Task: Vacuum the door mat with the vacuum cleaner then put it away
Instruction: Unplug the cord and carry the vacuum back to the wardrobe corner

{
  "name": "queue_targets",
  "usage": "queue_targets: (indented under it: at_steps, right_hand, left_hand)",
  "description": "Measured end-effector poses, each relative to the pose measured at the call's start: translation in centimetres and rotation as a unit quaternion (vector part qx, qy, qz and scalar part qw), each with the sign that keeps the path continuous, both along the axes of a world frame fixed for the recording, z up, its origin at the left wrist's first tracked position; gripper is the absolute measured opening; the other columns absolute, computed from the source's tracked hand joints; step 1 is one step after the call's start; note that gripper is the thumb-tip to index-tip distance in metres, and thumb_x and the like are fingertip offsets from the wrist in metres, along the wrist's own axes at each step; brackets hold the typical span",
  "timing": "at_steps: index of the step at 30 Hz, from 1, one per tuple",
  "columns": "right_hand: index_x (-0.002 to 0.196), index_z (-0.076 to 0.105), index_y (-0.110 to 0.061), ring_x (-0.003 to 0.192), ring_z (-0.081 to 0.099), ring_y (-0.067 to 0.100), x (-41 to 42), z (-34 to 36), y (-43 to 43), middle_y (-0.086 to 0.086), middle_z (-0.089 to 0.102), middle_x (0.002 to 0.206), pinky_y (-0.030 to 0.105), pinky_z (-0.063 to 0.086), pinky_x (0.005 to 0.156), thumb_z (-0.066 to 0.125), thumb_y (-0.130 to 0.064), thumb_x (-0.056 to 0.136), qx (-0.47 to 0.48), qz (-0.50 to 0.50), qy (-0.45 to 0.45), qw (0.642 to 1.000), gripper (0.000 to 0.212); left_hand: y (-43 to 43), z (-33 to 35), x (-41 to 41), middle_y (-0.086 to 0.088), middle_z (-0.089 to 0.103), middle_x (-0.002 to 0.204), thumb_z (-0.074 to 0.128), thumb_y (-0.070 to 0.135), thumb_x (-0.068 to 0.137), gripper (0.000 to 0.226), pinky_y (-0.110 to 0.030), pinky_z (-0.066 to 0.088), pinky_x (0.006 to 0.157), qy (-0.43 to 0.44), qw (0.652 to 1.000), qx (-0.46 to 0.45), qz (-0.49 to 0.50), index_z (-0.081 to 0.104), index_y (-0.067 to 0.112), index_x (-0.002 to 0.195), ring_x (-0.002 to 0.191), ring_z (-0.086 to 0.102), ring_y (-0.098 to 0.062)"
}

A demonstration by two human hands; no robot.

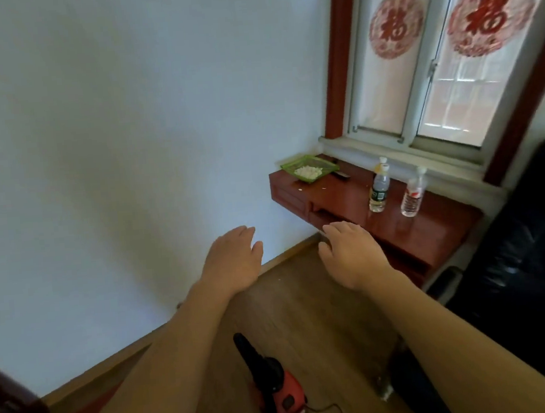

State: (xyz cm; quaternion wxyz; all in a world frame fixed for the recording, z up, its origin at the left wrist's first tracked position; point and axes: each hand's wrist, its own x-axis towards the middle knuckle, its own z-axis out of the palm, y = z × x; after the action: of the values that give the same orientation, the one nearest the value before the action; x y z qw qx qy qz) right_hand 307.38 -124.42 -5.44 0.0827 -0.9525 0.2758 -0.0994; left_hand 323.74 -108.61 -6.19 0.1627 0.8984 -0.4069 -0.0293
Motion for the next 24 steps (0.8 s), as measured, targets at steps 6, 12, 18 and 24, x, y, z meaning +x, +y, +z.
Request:
queue_targets:
  at_steps: [6,12,18,24]
  right_hand:
    - [0.125,0.058,-0.017,0.128,0.05,0.023,-9.5,-0.4,-0.7,0.002,0.058,0.131,0.043,0.033,0.116,0.035,-0.04,0.103,-0.008,-0.116,-0.001,0.993,0.039]
    - [0.127,0.059,-0.014,0.13,0.049,0.025,-19.2,-0.7,-1.5,0.004,0.059,0.132,0.042,0.033,0.116,0.034,-0.039,0.103,-0.029,-0.206,-0.001,0.978,0.043]
    - [0.134,0.056,-0.012,0.134,0.045,0.024,-29.7,-1.4,-2.4,0.005,0.056,0.139,0.04,0.03,0.118,0.033,-0.038,0.104,-0.029,-0.277,0.006,0.96,0.046]
    - [0.128,0.059,-0.01,0.129,0.049,0.027,-42.4,-1.5,-2.7,0.006,0.059,0.132,0.04,0.035,0.114,0.035,-0.038,0.104,-0.026,-0.337,0.005,0.941,0.043]
  left_hand:
    - [-4.0,-0.3,-6.1,-0.001,0.03,0.165,0.034,0.041,0.109,0.052,-0.038,0.024,0.122,-0.003,0.994,-0.011,-0.11,0.033,0.022,0.157,0.151,0.029,-0.023]
    - [-8.2,0.1,-13.7,-0.003,0.032,0.164,0.033,0.04,0.109,0.053,-0.041,0.027,0.124,-0.022,0.977,-0.005,-0.211,0.033,0.019,0.157,0.151,0.029,-0.022]
    - [-12.0,0.9,-23.5,-0.003,0.042,0.157,0.034,0.035,0.109,0.049,-0.04,0.022,0.122,-0.051,0.953,-0.021,-0.299,0.04,0.015,0.153,0.147,0.034,-0.019]
    - [-15.5,0.3,-35.1,-0.003,0.039,0.159,0.034,0.035,0.109,0.051,-0.037,0.024,0.121,-0.044,0.928,-0.024,-0.37,0.036,0.012,0.155,0.148,0.032,-0.02]
